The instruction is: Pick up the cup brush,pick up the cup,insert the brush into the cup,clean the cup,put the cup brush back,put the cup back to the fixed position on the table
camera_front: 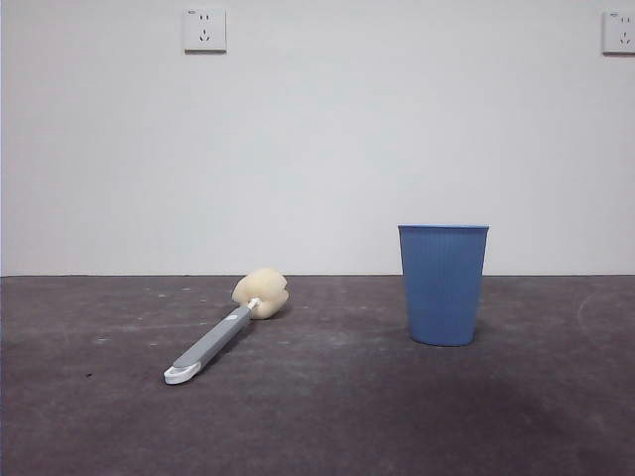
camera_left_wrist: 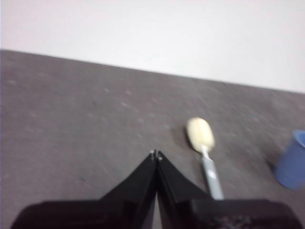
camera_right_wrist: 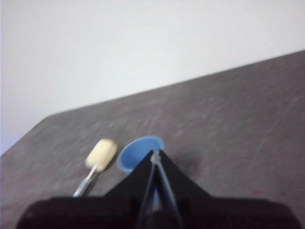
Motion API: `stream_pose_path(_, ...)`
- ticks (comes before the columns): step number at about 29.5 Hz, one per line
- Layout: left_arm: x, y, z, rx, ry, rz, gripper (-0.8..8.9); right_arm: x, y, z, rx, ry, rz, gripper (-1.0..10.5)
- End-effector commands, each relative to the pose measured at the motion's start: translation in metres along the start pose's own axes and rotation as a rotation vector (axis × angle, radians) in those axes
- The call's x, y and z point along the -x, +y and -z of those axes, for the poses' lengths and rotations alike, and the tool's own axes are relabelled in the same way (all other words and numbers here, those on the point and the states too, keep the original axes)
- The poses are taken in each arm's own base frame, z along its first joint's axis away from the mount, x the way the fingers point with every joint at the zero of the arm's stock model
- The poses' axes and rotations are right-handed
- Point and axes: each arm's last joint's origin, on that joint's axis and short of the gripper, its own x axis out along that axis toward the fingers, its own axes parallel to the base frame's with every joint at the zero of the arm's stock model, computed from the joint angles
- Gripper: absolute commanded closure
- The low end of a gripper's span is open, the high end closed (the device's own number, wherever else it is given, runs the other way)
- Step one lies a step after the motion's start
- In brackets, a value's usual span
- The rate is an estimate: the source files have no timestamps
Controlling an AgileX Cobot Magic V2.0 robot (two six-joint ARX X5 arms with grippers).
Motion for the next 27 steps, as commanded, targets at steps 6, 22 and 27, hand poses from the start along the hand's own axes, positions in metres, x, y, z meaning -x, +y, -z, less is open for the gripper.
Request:
stream_pose_path(6, 0.001, -0.012, -0.026, -0.099, 0.199, 0.201, 8.21, -0.004, 0.016, -0.039, 0.128, 0.343, -0.153, 9.6)
stream_pose_path(22, -0.014, -0.018, -0.037, -0.084, 0.444, 0.434, 5.69, -0.015, 0.027, -0.055, 0.129, 0.643, -0.312, 7.4)
stream_pose_path(27, -0.017, -0.017, -0.037, -0.061, 0.453, 0.422, 2.74, -0.015, 0.027, -0.055, 0.107, 0.647, -0.304, 3.6)
